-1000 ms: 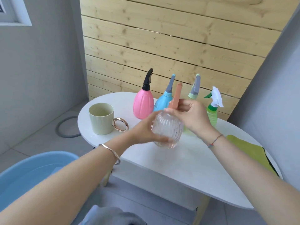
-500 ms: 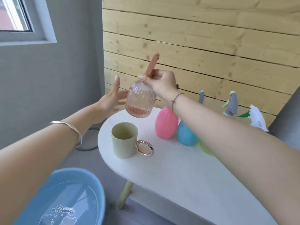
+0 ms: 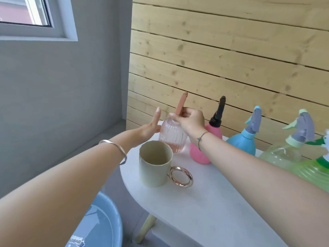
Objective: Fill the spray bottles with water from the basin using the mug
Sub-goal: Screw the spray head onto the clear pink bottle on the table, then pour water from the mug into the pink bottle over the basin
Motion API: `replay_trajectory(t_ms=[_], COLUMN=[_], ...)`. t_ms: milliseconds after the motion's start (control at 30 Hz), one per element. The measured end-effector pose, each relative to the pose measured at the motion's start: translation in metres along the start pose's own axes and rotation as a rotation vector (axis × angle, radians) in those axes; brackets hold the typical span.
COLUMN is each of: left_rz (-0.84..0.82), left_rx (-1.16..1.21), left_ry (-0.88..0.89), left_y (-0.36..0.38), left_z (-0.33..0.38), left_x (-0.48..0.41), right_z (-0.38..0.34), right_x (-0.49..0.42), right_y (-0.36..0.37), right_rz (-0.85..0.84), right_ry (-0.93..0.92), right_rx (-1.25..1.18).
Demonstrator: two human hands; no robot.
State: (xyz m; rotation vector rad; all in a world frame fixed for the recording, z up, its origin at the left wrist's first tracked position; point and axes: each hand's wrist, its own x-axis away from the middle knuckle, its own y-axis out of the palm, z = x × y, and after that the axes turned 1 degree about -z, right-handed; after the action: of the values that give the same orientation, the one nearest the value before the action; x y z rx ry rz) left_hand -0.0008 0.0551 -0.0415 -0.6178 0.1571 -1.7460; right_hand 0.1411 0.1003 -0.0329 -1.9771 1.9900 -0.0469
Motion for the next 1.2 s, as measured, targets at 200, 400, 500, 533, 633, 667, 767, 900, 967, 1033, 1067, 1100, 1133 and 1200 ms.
replay_trajectory(t_ms=[200, 400, 500, 533, 633, 667, 767, 900, 967, 1033, 1067, 1100, 1133, 1200], left_rz=[0.012, 0.055, 0.105, 0.138, 0.277, 0.346, 0.534, 0.585, 0.592, 0.604, 0.608, 0.605, 0.604, 0.592], left_rx=[-0.038, -0.085, -0.070, -0.063, -0.018, -0.013, -0.020, -0.113, -0.157, -0.214, -0.241, -0.265, -0.282, -0.286], left_ry=[0.003, -0.040, -0.057, -0.057, 0.046, 0.114, 0.264, 0.368, 0.419, 0.464, 0.478, 0.487, 0.491, 0.523], left_y=[0.003, 0.007, 0.007, 0.009, 0.012, 0.014, 0.020, 0.038, 0.049, 0.059, 0.064, 0.068, 0.072, 0.080], left_z=[0.005, 0.012, 0.015, 0.015, 0.013, 0.013, 0.013, 0.021, 0.027, 0.031, 0.032, 0.034, 0.036, 0.039], left_x=[-0.003, -0.002, 0.000, 0.002, 0.012, 0.017, 0.030, 0.041, 0.043, 0.043, 0.042, 0.041, 0.041, 0.042], right_z=[0.006, 0.011, 0.003, -0.001, -0.011, -0.013, -0.013, -0.010, -0.005, -0.002, 0.000, 0.003, 0.005, 0.005], right_x=[-0.007, -0.011, -0.001, 0.009, 0.049, 0.063, 0.083, 0.065, 0.049, 0.036, 0.032, 0.030, 0.030, 0.037], right_y=[0.000, 0.001, -0.003, -0.008, -0.032, -0.043, -0.072, -0.088, -0.083, -0.076, -0.072, -0.071, -0.071, -0.074], right_rz=[0.027, 0.055, 0.014, -0.006, 0.008, 0.062, 0.272, 0.266, 0.159, 0.162, 0.199, 0.240, 0.273, 0.286], right_ry=[0.003, 0.012, 0.011, 0.002, -0.224, -0.329, -0.448, -0.116, 0.065, 0.095, 0.076, 0.050, 0.021, -0.054], right_rx=[0.013, 0.013, 0.059, 0.108, 0.259, 0.277, 0.247, 0.366, 0.415, 0.395, 0.379, 0.358, 0.337, 0.292])
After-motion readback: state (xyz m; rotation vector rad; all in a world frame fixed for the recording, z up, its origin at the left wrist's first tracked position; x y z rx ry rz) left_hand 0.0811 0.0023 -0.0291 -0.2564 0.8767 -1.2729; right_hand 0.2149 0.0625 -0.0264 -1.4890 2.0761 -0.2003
